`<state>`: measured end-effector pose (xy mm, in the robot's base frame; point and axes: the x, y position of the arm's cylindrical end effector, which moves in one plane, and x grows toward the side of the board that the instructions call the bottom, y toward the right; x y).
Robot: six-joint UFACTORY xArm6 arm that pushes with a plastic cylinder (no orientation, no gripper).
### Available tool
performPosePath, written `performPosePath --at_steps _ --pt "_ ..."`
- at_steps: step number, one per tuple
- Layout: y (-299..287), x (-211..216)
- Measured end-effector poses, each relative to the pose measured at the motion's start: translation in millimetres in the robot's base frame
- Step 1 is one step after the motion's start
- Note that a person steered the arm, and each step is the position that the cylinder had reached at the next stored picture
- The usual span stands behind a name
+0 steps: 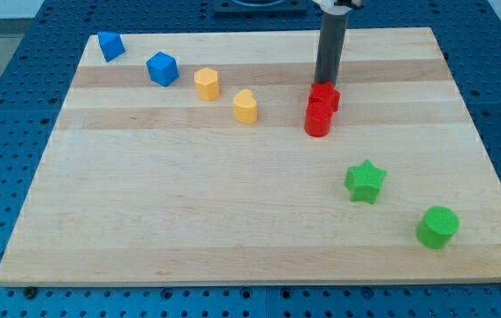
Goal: Place red blocks right diagonally towards green star
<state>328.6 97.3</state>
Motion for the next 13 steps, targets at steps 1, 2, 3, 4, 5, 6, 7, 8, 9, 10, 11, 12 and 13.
performPosePath --at_steps 1,2,3,4,5,6,7,8,9,10,11,12,13 --pt "0.0 6.5" --pt "-1.7 18.0" --pt "-15.5 27.5" --pt "-33.6 29.2" --pt "-51.5 38.6" --pt "-66.0 52.1" --pt "-74.6 48.1" --pt "-74.6 25.7" --pt "-54.2 13.8" --pt "-12.1 11.6" --pt "21.2 11.6" --pt "25.5 11.6" --pt "23.3 13.8"
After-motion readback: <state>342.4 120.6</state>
